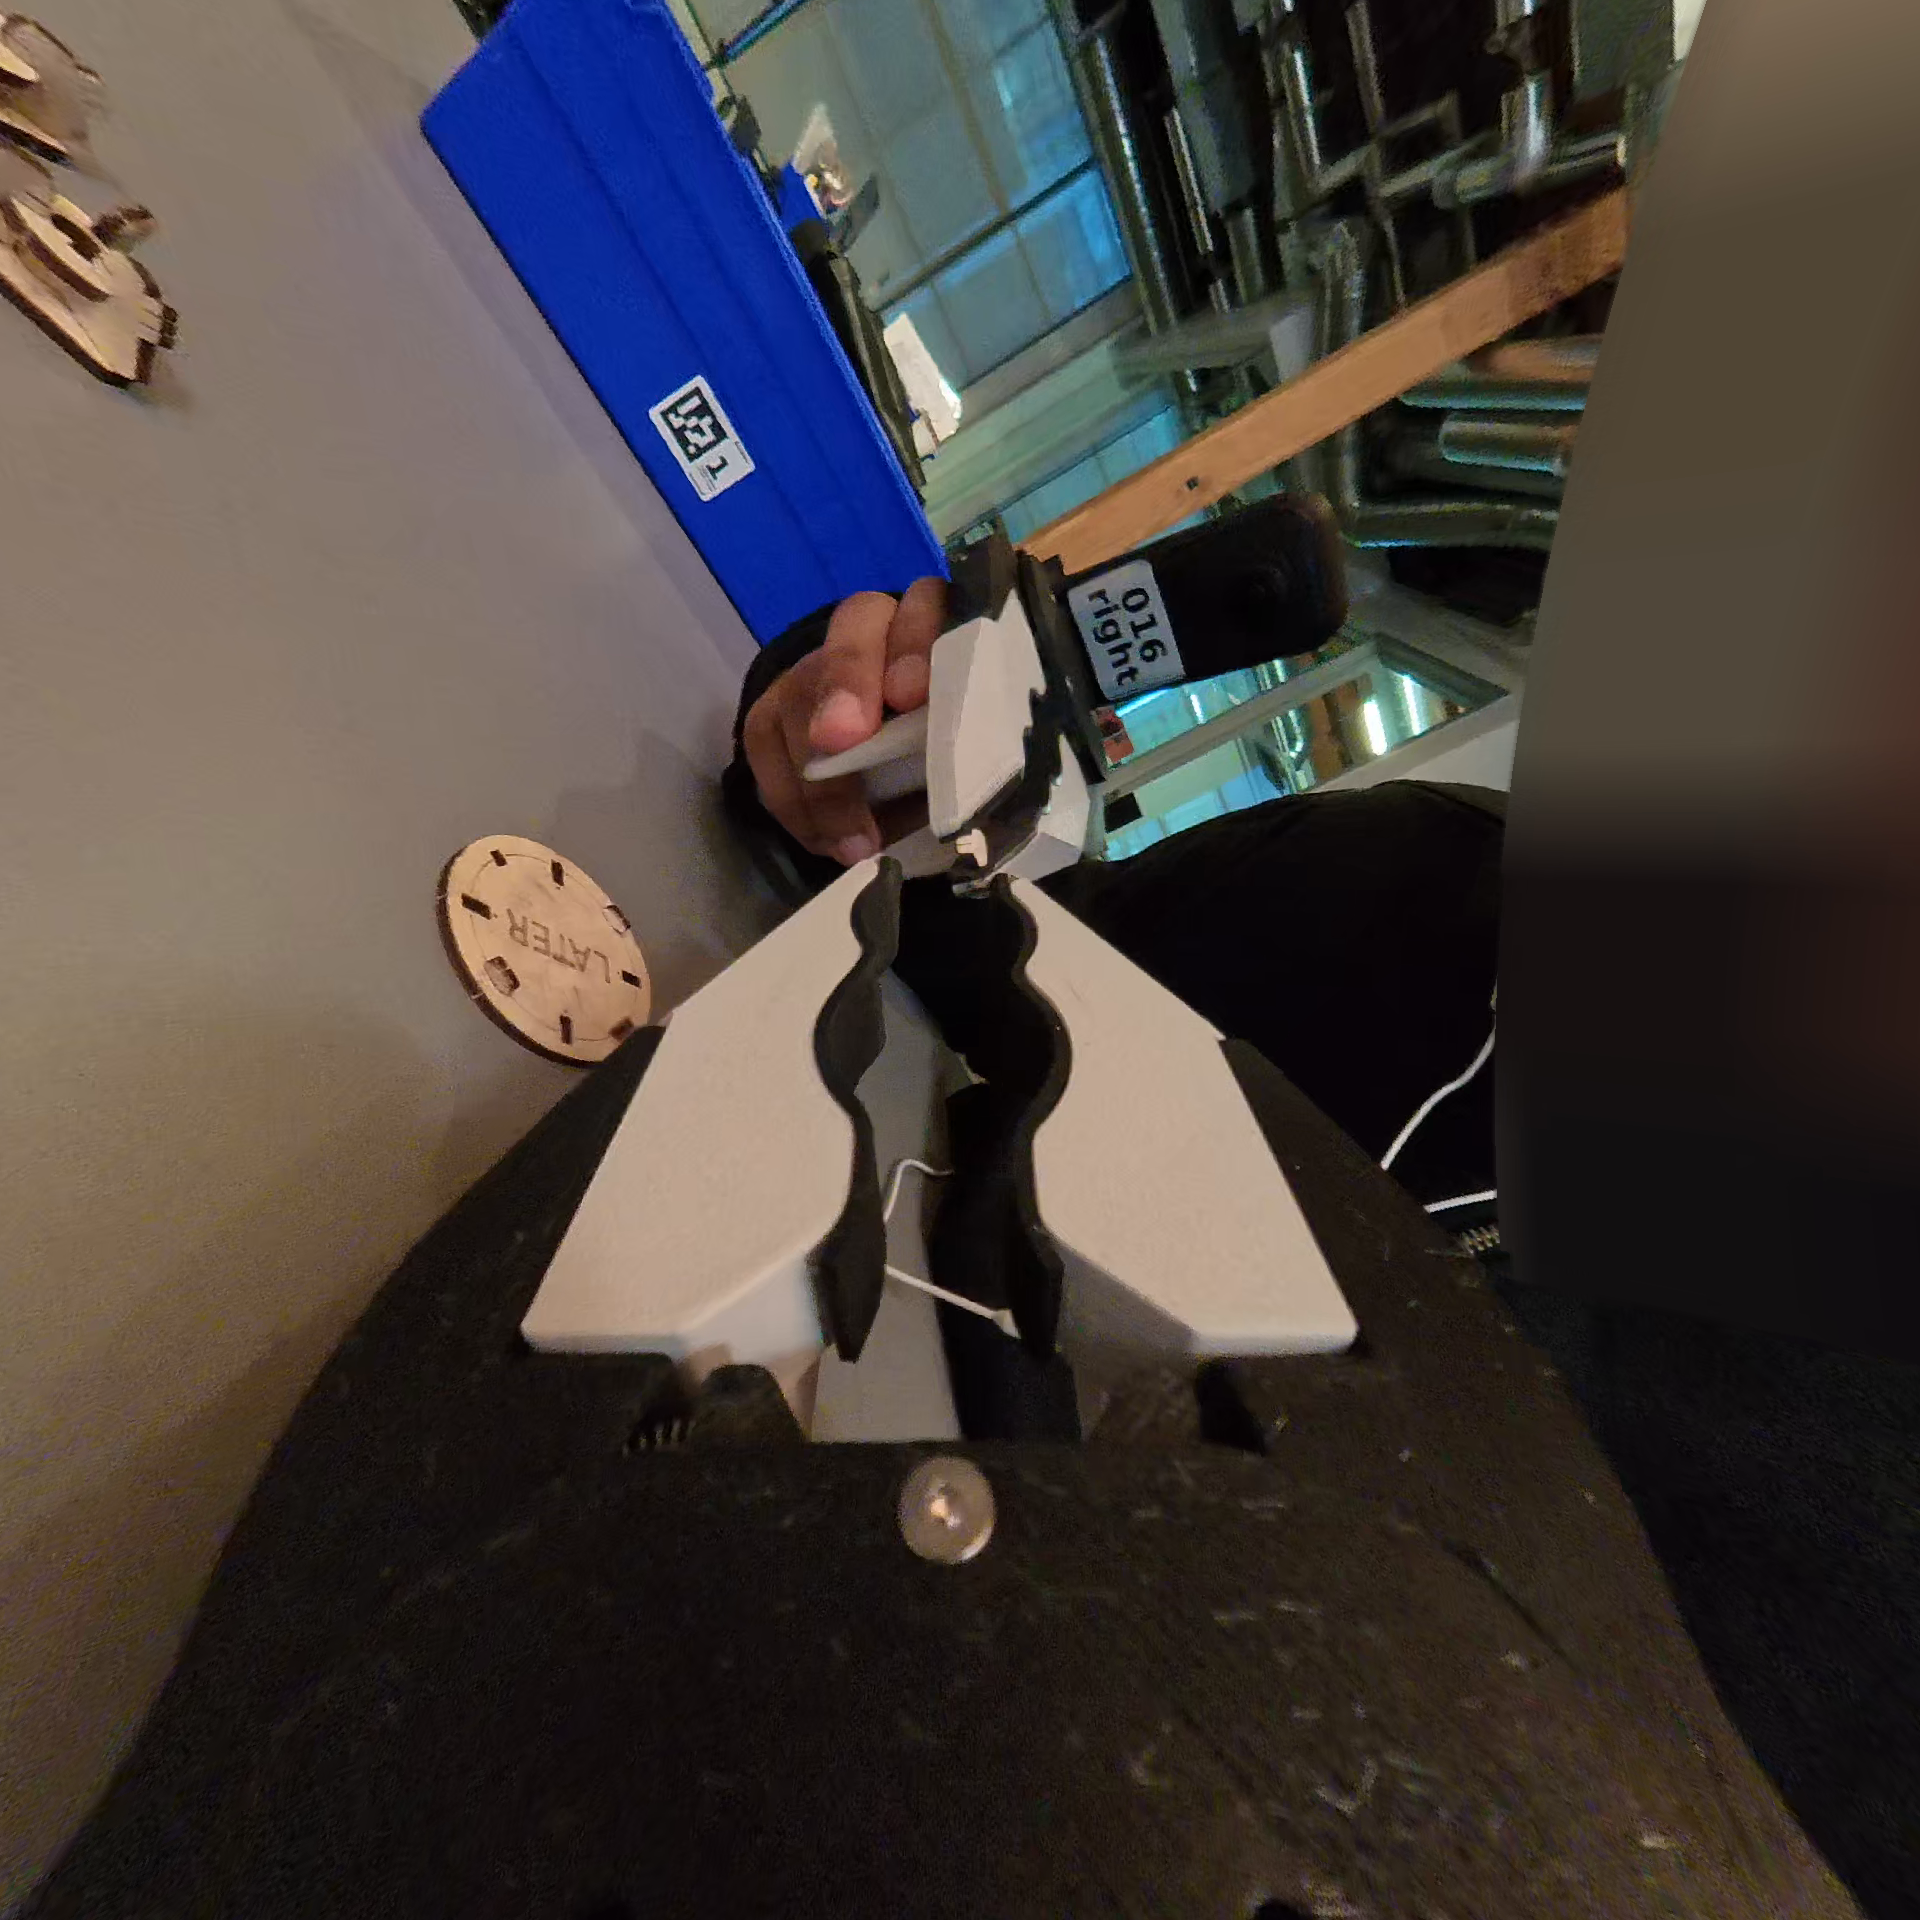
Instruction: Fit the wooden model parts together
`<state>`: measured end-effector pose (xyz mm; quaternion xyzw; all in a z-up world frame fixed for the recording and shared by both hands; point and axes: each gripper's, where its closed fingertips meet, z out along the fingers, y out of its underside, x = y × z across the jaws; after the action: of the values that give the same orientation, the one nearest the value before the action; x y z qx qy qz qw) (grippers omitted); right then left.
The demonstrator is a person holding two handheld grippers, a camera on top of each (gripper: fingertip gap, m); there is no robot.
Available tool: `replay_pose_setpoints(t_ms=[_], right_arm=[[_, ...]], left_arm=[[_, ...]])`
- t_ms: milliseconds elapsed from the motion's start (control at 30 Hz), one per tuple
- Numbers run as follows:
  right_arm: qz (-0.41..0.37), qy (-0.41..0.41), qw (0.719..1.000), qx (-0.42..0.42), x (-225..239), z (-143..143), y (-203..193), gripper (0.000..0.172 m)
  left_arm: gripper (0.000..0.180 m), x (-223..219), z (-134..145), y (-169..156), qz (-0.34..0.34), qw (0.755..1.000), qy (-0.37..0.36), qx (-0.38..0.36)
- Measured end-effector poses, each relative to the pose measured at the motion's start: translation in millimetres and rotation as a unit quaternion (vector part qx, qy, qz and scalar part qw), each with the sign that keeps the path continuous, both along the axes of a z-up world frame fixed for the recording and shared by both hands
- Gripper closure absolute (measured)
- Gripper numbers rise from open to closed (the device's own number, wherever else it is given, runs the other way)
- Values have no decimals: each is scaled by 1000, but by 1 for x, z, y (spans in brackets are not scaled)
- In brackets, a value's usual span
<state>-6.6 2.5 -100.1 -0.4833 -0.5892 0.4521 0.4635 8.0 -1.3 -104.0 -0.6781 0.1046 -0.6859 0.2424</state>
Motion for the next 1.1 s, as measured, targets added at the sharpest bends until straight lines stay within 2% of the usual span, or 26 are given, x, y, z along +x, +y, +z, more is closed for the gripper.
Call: replay_pose_setpoints(t_ms=[233, 633, 767, 1100], right_arm=[[9, 2, 1000, 16, -1, -1, -4, 167], [5, -7, 999, 47, 1, -3, -4, 167], [8, -6, 999, 46, 1, -3, -5, 167], [5, -8, 999, 54, 1, -3, -5, 167]], left_arm=[[164, 2, 8, -7, -24, 999, -33, -6], [169, 0, 7, -4, -19, 999, -35, -14], [177, 0, 4, -3, -18, 999, -30, -18], [177, -1, 4, -4, -21, 999, -33, -24]])
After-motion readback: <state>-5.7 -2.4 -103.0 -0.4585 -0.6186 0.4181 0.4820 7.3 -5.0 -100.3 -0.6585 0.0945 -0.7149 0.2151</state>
